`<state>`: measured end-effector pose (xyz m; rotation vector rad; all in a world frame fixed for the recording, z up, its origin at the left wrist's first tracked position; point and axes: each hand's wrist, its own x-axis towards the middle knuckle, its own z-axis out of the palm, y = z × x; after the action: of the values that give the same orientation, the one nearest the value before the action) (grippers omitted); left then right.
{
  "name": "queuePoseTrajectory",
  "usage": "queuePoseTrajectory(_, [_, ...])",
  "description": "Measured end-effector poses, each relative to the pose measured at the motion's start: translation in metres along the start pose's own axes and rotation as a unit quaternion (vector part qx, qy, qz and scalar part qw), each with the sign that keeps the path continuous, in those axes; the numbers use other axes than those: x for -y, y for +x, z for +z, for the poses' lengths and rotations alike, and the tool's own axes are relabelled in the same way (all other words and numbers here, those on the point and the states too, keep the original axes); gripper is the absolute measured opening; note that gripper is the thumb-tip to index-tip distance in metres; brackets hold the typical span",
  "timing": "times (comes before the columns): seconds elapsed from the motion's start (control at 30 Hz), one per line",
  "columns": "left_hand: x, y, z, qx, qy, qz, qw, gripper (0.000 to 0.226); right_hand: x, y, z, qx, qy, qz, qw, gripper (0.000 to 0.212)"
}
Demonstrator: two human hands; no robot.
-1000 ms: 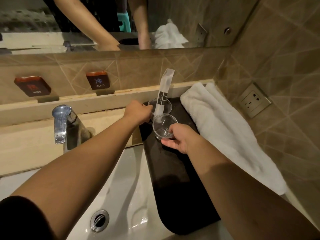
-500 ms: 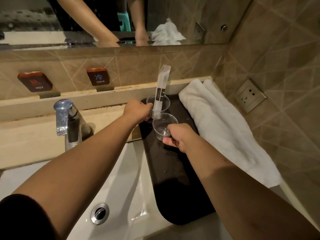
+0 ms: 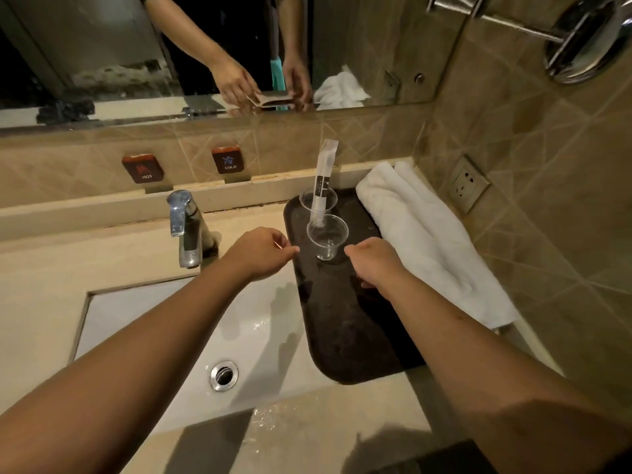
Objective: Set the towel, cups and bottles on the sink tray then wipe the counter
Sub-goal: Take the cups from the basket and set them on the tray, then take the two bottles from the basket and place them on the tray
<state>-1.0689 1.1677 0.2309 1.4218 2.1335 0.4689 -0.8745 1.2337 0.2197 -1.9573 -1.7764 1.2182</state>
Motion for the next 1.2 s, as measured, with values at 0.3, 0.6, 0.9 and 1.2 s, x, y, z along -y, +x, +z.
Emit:
queuePoseTrajectory(0.3, [-0.02,-0.104,-0.007,0.054,0.124,0.132,0.982,0.021,-0.034,-0.129,-0.038,-0.017,-0.164,-0.128,0.978,0.011])
queuePoseTrajectory(0.6, [-0.026,-0.196,0.02,0.143,0.162,0.324,0.921,0.016,-0.111,-0.288,-0.011,-0.087,-0.223,-0.017,0.971,0.018])
queuePoseTrajectory(0.9, [-0.079,-0.328,0.097,0.236,0.259,0.524,0.777,0.024,-0.213,-0.478,-0.007,-0.174,-0.178,0.166,0.954,0.02])
queuePoseTrajectory(1.2, [-0.151,-0.543,0.187,0.294,0.27,0.689,0.605,0.034,-0.314,-0.701,0.001,-0.299,-0.097,0.342,0.886,0.02])
